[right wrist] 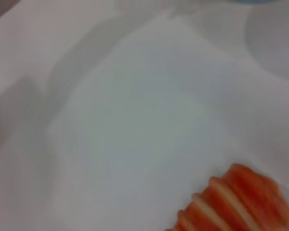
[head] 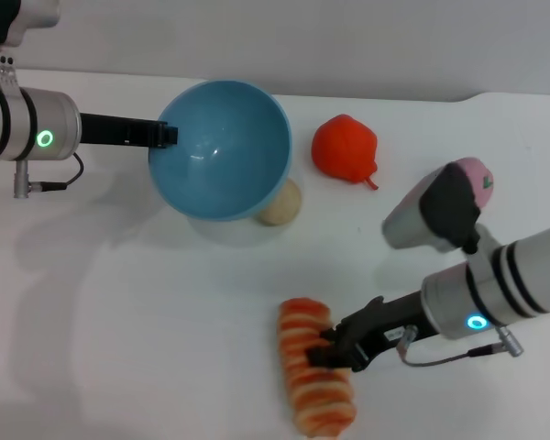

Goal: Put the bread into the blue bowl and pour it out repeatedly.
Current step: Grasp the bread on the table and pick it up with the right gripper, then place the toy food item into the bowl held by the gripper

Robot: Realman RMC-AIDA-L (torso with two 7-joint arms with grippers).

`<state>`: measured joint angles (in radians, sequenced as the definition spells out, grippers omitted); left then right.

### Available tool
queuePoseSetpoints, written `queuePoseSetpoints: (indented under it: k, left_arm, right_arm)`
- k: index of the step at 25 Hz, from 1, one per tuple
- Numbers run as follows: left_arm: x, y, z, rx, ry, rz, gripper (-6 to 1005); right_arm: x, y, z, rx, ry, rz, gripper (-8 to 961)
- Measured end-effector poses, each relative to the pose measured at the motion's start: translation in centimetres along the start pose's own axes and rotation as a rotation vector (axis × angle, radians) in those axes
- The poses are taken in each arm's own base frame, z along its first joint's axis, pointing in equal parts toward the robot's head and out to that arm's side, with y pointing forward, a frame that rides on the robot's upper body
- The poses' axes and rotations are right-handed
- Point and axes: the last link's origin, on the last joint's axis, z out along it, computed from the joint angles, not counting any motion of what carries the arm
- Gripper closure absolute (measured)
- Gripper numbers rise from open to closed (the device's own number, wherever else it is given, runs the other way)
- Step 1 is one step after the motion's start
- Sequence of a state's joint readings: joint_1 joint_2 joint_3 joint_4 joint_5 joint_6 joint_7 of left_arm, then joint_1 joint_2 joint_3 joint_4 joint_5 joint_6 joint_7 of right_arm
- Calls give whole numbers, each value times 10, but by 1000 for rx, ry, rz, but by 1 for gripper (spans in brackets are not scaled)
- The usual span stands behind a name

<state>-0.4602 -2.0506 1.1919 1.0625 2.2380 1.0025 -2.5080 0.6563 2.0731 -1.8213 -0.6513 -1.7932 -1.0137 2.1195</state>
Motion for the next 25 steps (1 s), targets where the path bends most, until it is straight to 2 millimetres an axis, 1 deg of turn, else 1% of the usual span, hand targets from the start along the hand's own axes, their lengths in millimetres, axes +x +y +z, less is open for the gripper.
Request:
queuePoseSetpoints:
  k: [1,5,6,7,12,16,21,22,23,24,25]
  left_arm:
    - [0,0,0,0,0,0,974]
    - [-1,0,0,-3,-4,-1,973]
    - [-1,1,0,-4,-6,-2,973]
    - [-1,1,1,-5,-7,-4,973]
    - [-2,1,1,-8,-12,-7,973]
    - [-4,2,3,-13,-25,-2,973]
    - [-8,5,10,-31,-62,-18,973]
    - [-11,9,13,-45,-93,-9,973]
    - [-12,13,16,-54,-118,4,973]
    - [-12,13,16,-54,-118,4,973]
    - [-14,17,19,-62,-152,21,973]
  right_arm:
    - [0,0,0,0,0,0,605]
    - [0,-6,-14,-22,-70,65,661]
    - [2,-9,-22,-36,-115,81,669]
    - [2,-9,-22,-36,-115,81,678]
    - [10,-16,-50,-77,-239,110,720]
    - [24,-21,-81,-96,-354,140,747]
    - [48,-21,-133,-83,-521,131,768]
    - [56,-22,-152,-51,-584,113,772]
    - [59,-23,-160,-37,-610,102,776]
    - [59,-23,-160,-37,-610,102,781]
    - [60,-23,-168,-27,-644,85,785]
